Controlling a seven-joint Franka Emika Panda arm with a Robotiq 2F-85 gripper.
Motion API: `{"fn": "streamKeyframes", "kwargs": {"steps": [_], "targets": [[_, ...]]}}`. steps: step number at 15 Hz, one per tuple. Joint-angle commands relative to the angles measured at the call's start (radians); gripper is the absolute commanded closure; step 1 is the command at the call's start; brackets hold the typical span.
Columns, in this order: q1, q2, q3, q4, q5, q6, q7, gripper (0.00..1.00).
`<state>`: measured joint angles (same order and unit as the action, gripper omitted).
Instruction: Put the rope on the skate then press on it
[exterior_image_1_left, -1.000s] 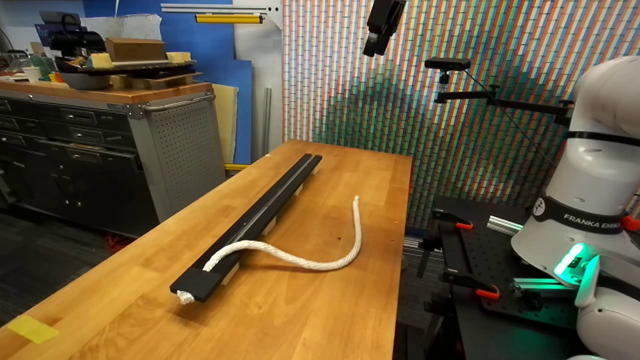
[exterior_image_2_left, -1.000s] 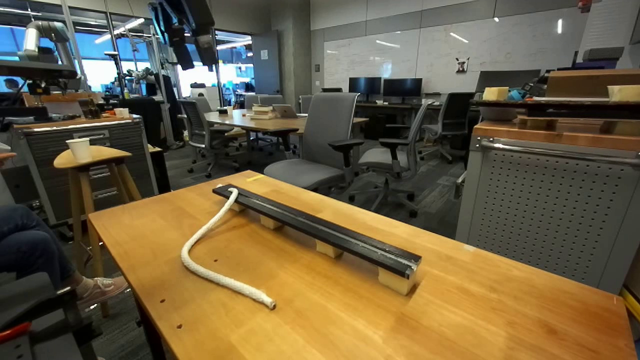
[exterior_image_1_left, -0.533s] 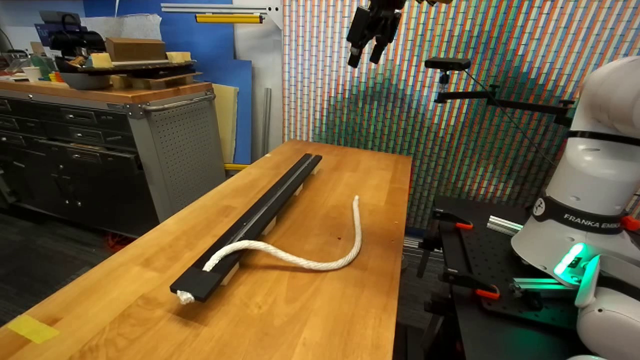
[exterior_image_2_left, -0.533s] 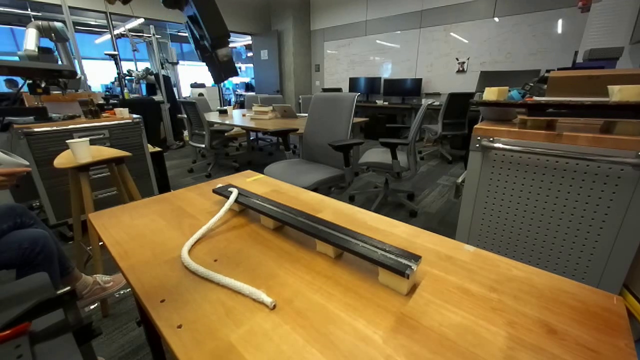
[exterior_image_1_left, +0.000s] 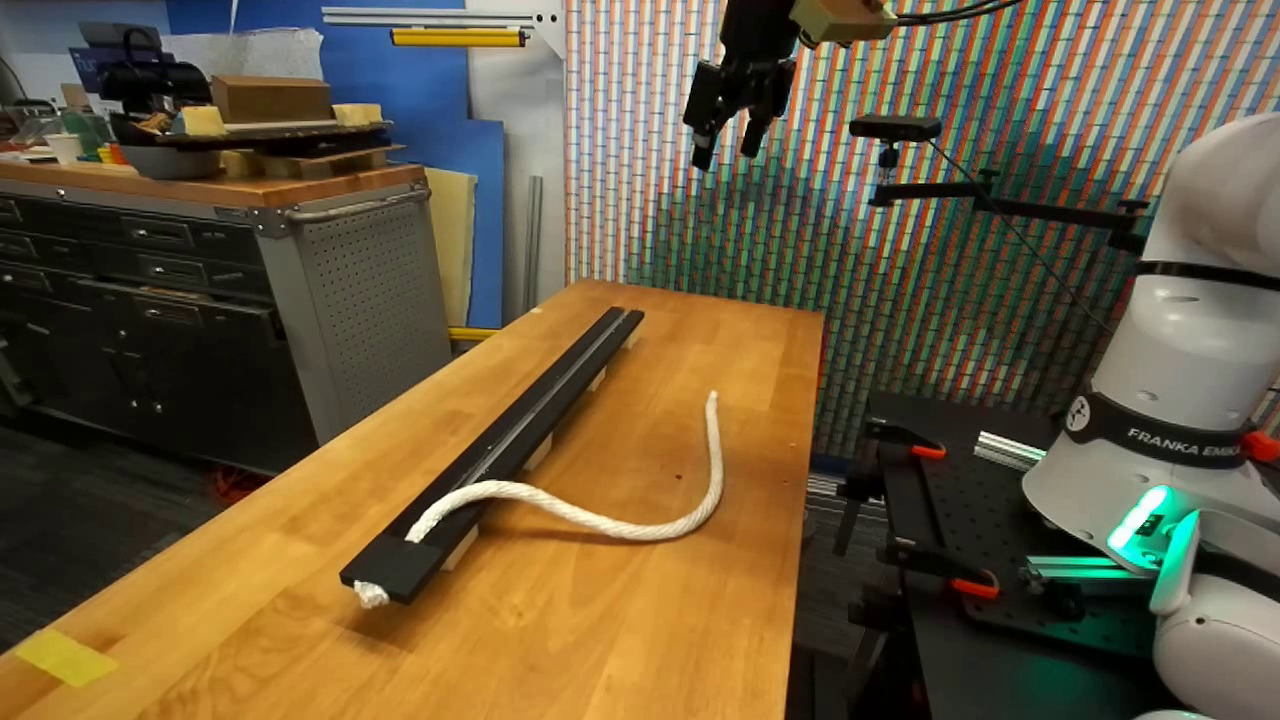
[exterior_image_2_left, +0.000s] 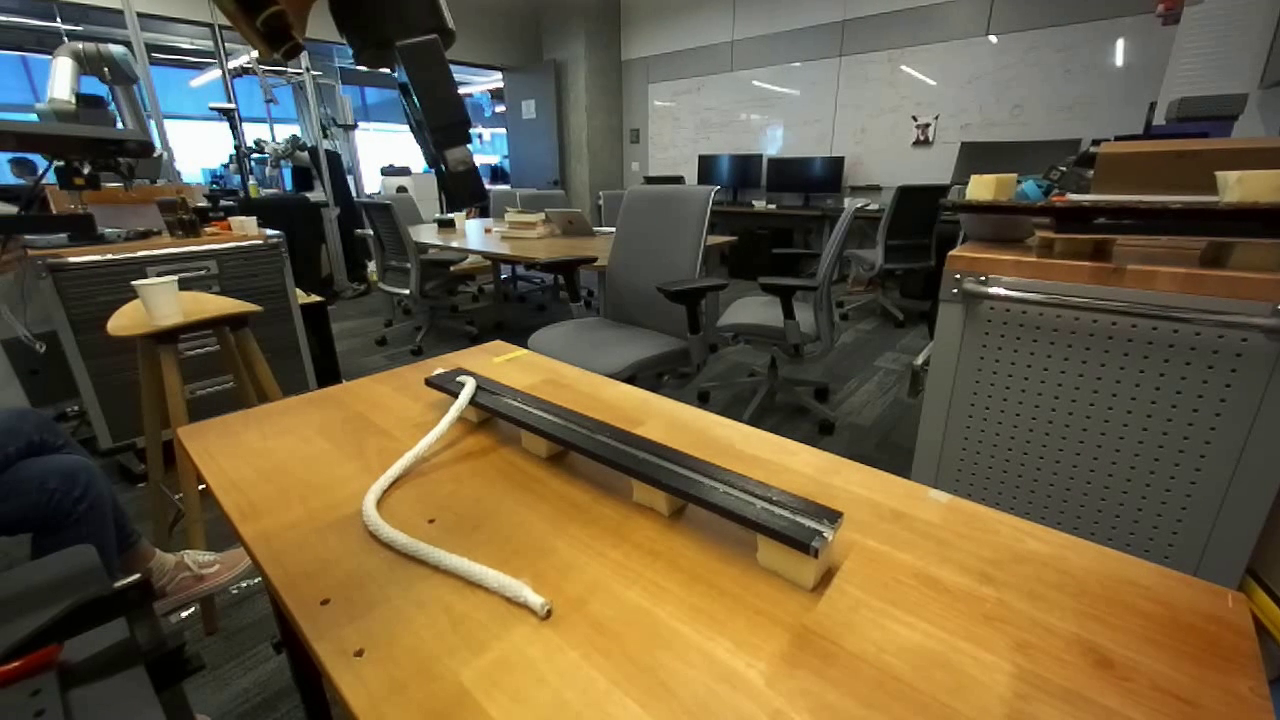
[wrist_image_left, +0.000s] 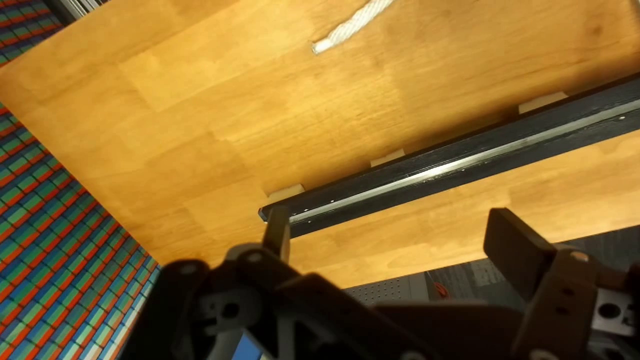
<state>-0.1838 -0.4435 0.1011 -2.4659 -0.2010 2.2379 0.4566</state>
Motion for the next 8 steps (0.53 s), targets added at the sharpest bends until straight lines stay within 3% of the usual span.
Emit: {"fn": "streamKeyframes", "kwargs": {"steps": [1, 8], "targets": [[0.010, 0.001, -0.009, 0.001, -0.005, -0.002, 0.003, 0.00], [0.007, 0.068, -0.035, 0.005, 0.041, -0.001, 0.011, 0.00]]}}
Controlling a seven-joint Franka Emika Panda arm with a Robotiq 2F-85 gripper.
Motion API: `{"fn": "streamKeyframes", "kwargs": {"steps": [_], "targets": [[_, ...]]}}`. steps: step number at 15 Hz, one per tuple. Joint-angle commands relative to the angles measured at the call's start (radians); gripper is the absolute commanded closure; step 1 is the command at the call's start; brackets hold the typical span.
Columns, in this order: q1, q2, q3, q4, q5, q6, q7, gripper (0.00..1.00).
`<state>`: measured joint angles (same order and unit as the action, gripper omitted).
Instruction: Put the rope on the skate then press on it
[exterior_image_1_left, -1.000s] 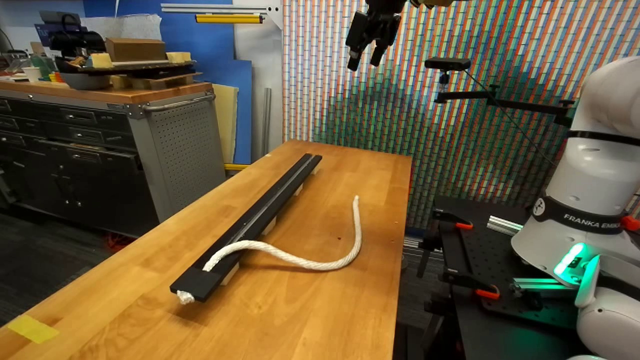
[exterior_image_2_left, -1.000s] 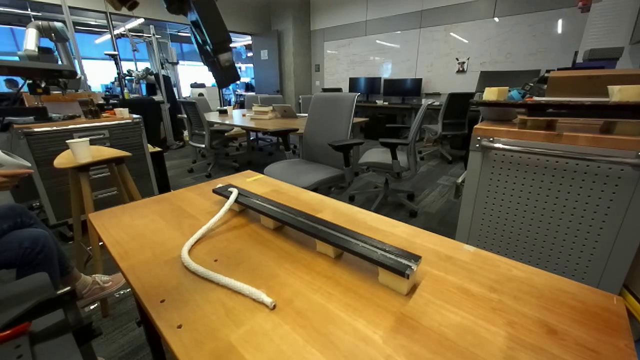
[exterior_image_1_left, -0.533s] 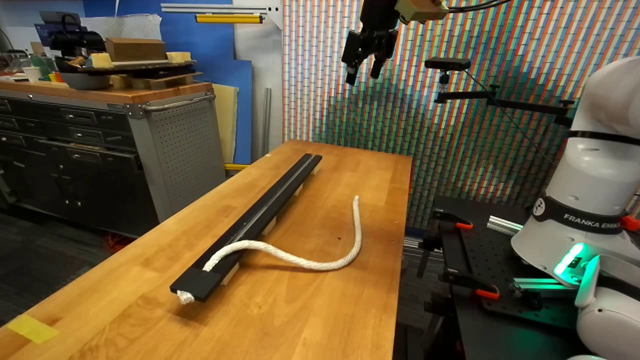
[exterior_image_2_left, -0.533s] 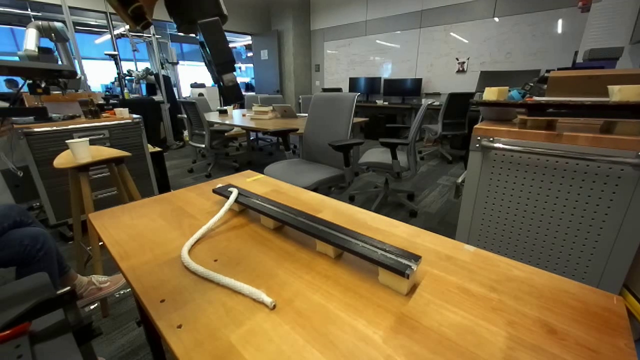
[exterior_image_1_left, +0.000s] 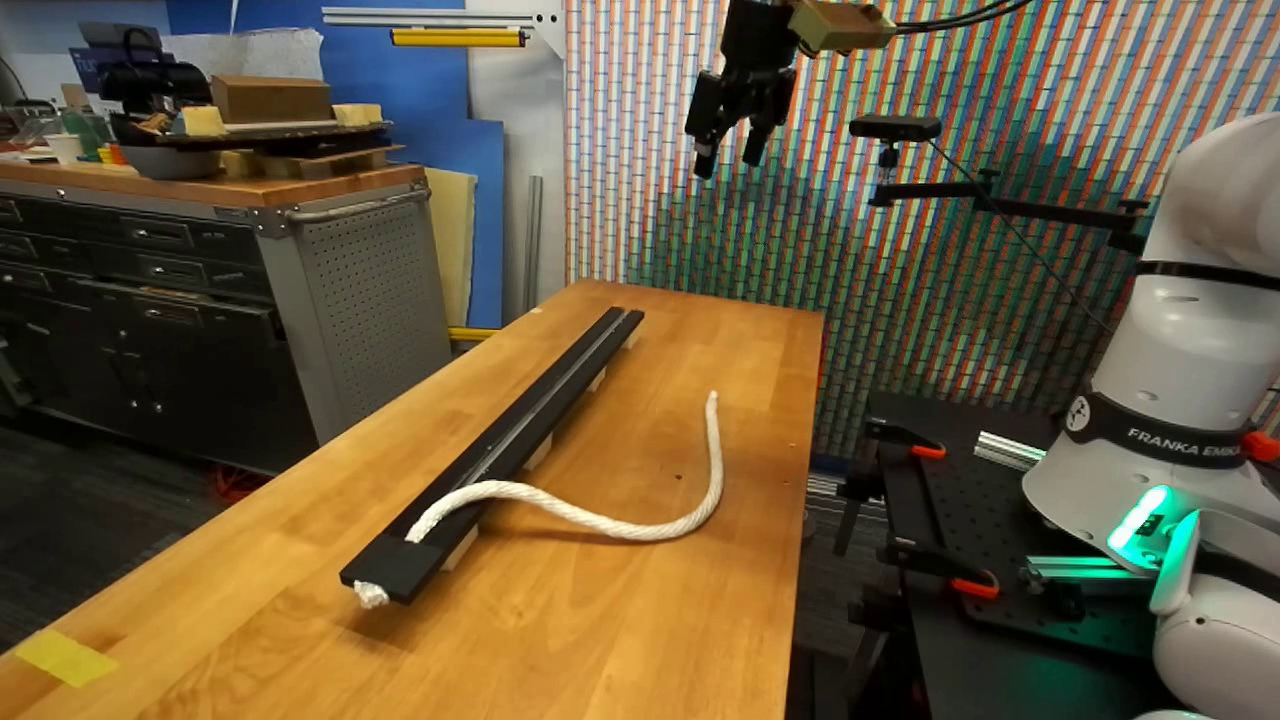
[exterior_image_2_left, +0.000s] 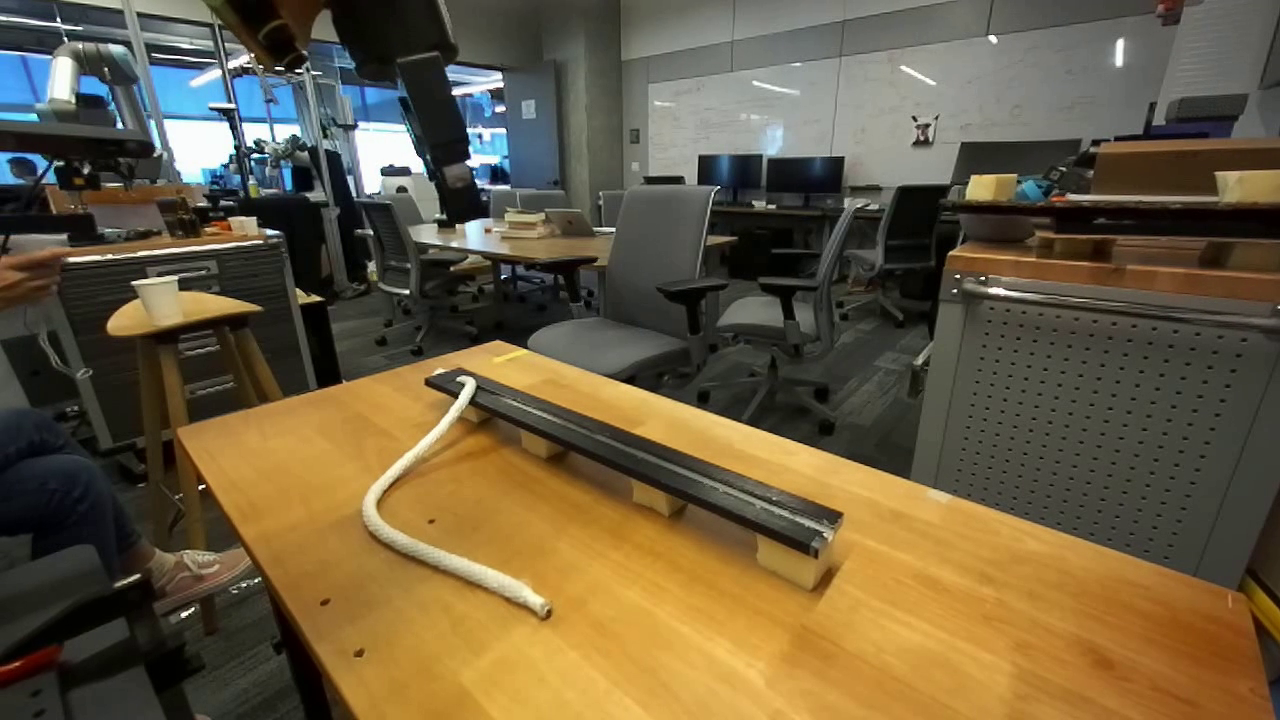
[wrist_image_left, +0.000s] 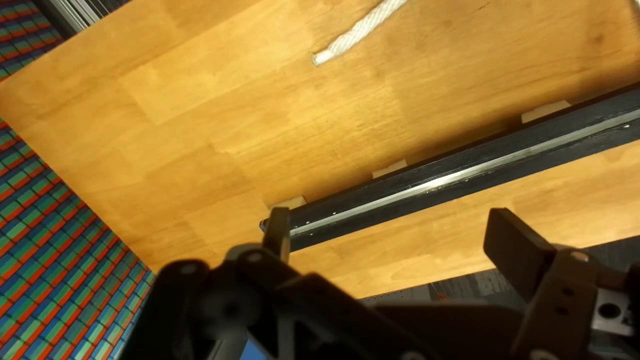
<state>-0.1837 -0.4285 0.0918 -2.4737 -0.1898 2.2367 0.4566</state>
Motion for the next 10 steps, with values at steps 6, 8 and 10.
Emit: {"fn": "streamKeyframes", "kwargs": {"steps": [6, 8, 10], "targets": [[0.014, 0.185, -0.077, 0.009, 0.112, 0.002, 0.008, 0.00], [0.017, 0.218, -0.090, 0.012, 0.147, 0.005, 0.019, 0.00], [0.022, 0.243, -0.101, 0.014, 0.193, 0.010, 0.024, 0.00]]}}
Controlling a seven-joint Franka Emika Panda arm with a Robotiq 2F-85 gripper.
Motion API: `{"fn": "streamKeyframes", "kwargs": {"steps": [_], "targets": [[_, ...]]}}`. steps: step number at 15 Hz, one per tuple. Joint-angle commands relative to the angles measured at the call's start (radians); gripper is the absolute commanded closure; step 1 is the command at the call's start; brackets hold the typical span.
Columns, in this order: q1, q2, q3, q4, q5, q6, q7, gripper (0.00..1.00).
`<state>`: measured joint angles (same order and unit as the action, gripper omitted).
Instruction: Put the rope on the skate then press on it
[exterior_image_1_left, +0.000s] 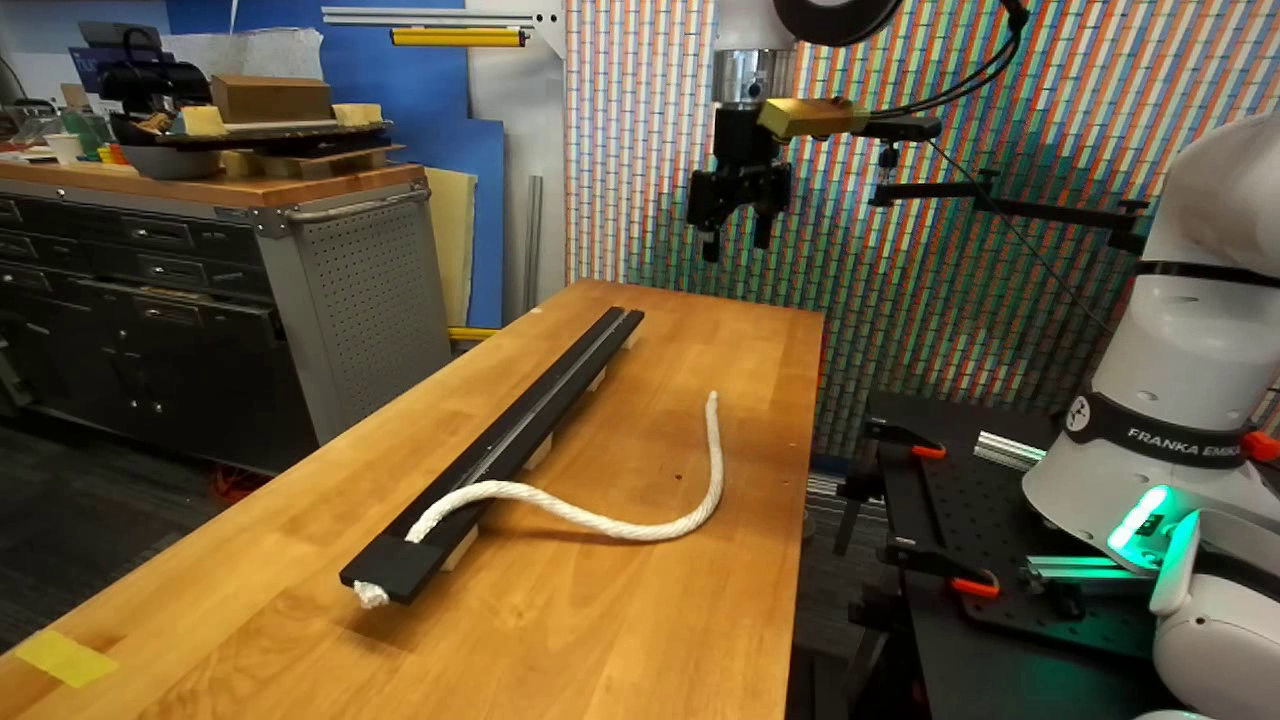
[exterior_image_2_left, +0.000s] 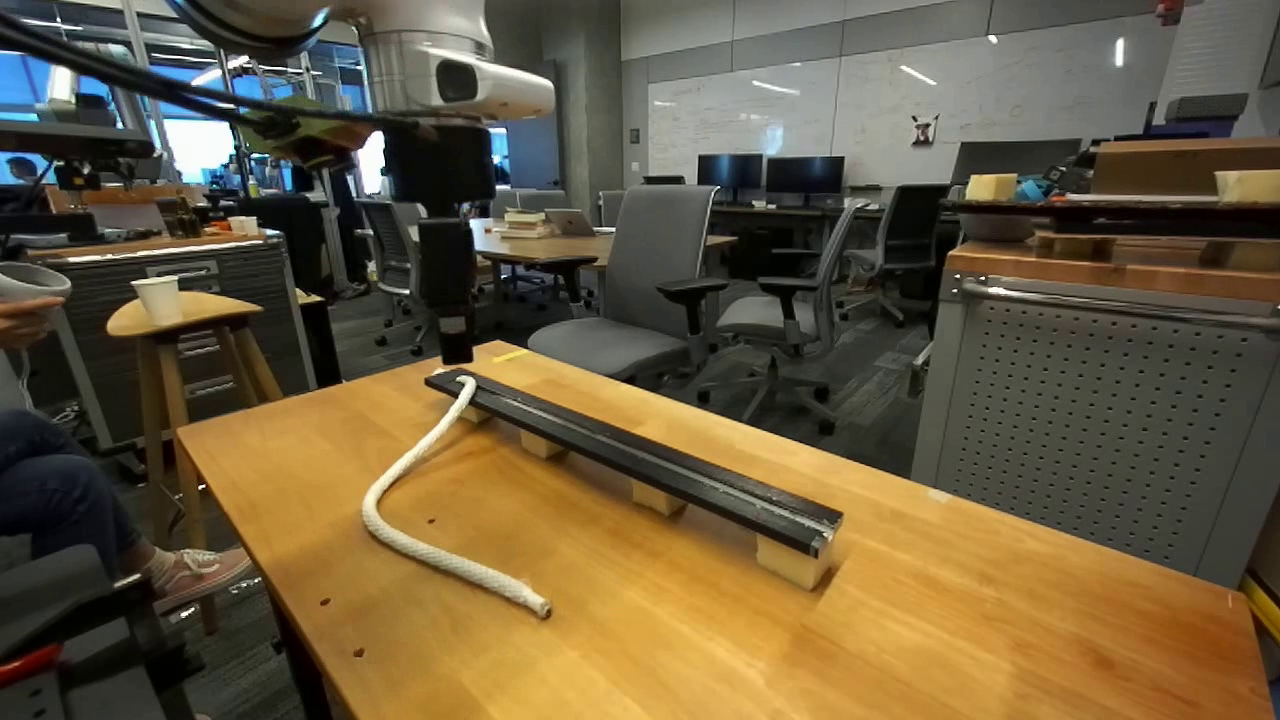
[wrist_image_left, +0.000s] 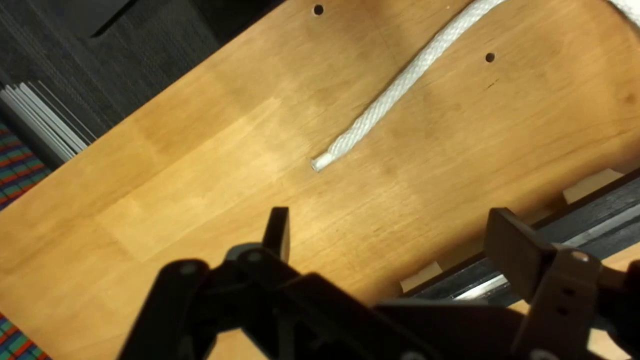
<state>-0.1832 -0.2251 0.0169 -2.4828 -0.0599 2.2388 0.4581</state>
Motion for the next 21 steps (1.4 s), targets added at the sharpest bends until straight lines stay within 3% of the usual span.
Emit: {"fn": "streamKeyframes", "kwargs": {"steps": [1, 7, 12, 21], "targets": [[0.025, 0.051, -0.030, 0.026, 0.084, 0.009, 0.023, 0.00], [0.038, 0.118, -0.027, 0.028, 0.170, 0.108, 0.100, 0.00], [0.057, 0.190, -0.032, 0.030, 0.168, 0.227, 0.067, 0.00], [0.062, 0.337, -0.079, 0.083, 0.154, 0.227, 0.192, 0.00]]}}
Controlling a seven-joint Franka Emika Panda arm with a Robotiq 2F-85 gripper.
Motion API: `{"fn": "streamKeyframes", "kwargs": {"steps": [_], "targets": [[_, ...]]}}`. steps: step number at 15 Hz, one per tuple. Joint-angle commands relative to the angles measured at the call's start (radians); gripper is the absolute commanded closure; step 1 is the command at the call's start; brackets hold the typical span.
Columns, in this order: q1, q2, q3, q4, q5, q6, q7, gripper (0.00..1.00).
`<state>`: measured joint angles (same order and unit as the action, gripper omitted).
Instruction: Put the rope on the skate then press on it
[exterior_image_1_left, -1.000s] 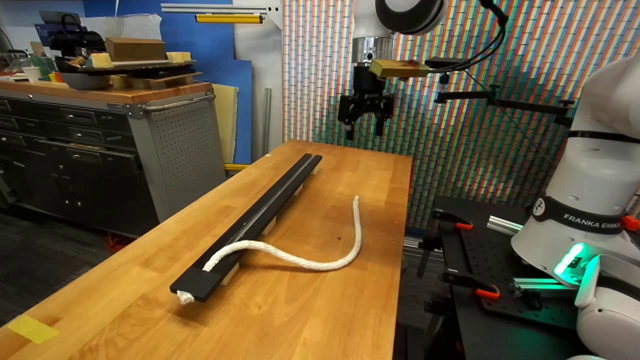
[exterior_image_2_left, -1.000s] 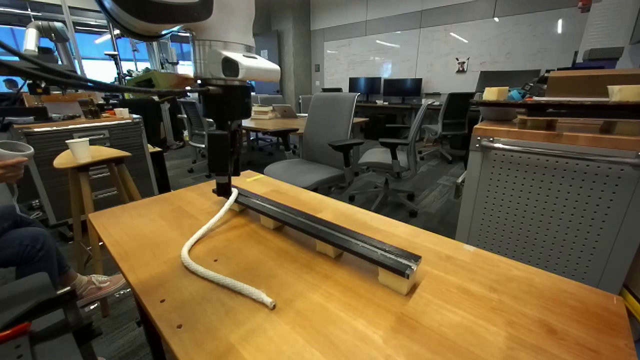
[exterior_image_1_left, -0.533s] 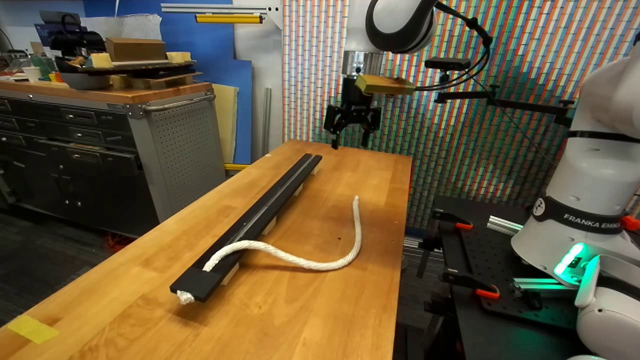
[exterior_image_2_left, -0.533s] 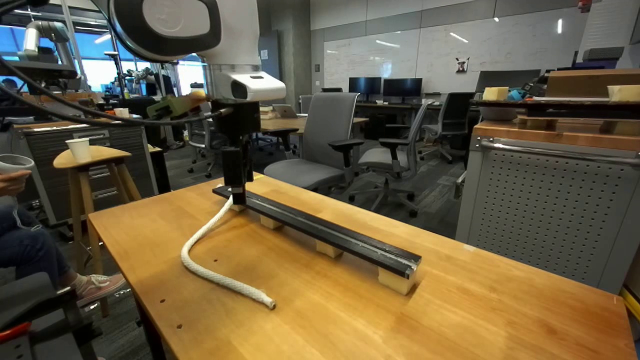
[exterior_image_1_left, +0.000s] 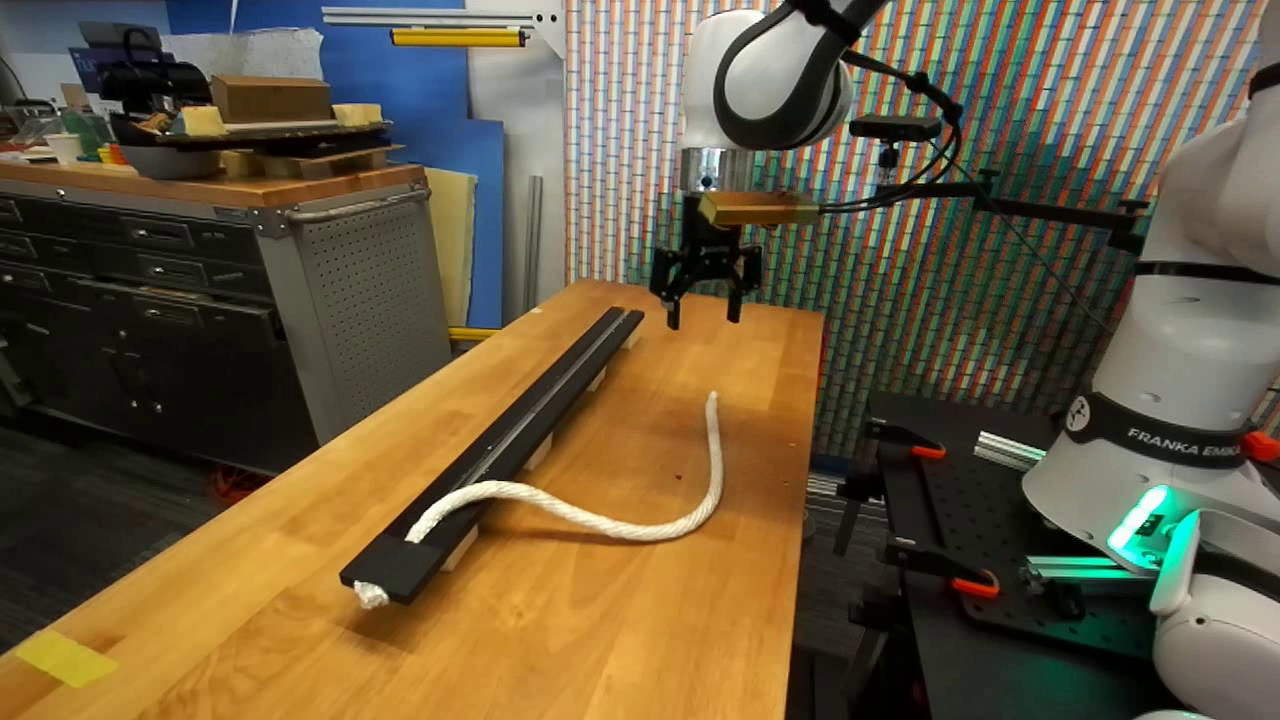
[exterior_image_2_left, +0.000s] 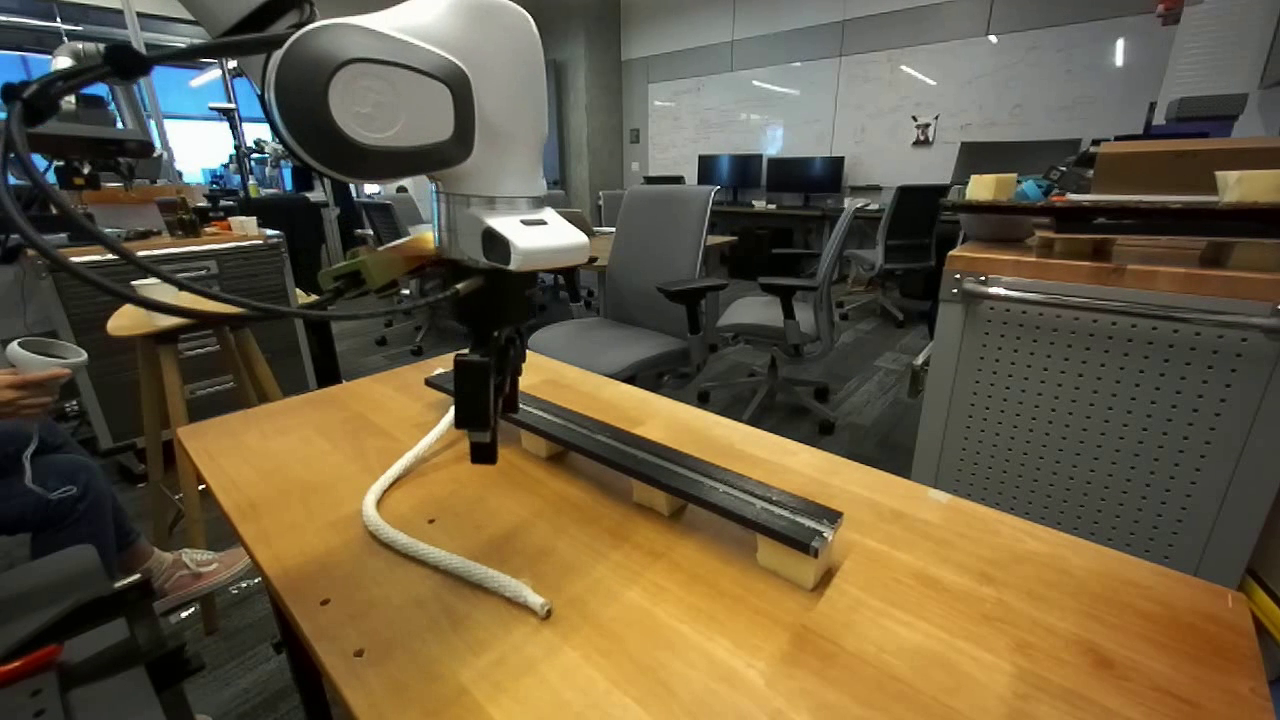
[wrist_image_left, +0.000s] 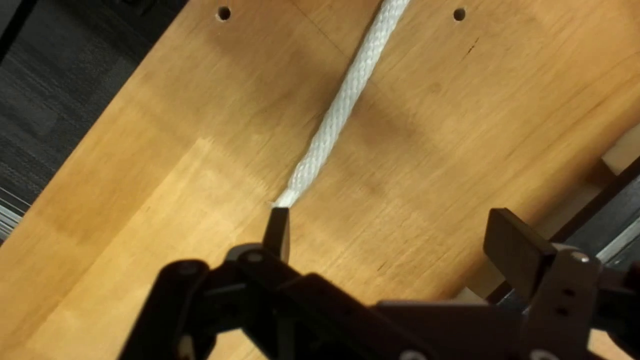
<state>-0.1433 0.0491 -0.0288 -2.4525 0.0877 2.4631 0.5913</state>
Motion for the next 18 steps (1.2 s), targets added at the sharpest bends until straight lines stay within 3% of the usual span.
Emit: {"fn": "streamKeyframes", "kwargs": {"steps": [1, 9, 12, 13, 18], "targets": [[0.023, 0.079, -0.039, 0.062, 0.019, 0.005, 0.064, 0.00], [0.020, 0.197, -0.071, 0.138, 0.095, -0.006, 0.050, 0.00], [0.028, 0.135, -0.065, 0.110, 0.074, 0.013, -0.029, 0.00], [0.031, 0.171, -0.079, 0.112, 0.074, 0.002, 0.014, 0.00], [0.040, 0.153, -0.076, 0.115, 0.073, 0.003, -0.013, 0.00]]}}
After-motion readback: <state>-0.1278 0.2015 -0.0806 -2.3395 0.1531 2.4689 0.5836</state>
